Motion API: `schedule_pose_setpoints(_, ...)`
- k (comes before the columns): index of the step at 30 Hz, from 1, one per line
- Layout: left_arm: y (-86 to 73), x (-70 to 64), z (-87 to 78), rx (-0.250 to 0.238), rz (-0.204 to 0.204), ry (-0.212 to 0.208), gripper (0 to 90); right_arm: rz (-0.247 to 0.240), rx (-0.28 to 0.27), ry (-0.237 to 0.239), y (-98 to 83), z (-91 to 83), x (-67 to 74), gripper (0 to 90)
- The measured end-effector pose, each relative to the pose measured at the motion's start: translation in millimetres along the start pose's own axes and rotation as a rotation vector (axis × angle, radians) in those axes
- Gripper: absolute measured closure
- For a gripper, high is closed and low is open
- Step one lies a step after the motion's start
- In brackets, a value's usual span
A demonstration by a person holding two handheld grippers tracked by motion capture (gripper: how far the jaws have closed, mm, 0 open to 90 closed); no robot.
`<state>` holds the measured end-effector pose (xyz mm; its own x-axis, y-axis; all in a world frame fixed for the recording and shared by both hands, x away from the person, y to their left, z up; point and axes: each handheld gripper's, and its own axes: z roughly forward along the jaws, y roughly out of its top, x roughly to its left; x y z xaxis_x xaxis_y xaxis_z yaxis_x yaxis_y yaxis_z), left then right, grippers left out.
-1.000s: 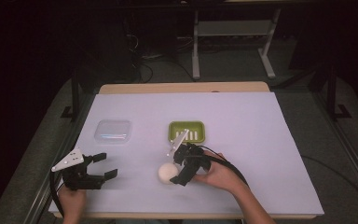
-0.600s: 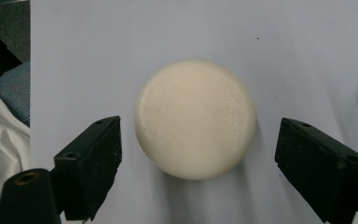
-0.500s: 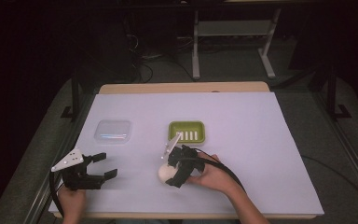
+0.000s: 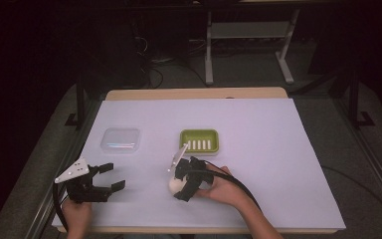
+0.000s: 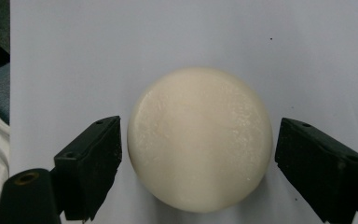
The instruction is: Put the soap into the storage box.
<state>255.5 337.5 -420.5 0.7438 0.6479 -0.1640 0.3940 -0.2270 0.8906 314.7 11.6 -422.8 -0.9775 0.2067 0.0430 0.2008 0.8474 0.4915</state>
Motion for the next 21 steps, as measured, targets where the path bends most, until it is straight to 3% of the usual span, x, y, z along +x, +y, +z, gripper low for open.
schedule_pose_setpoints(21,0.1,0.3,-0.7,-0.003,-0.001,0.001,14.4,0.001,0.032,-0.02,2.3,10.1,1.4,15.3)
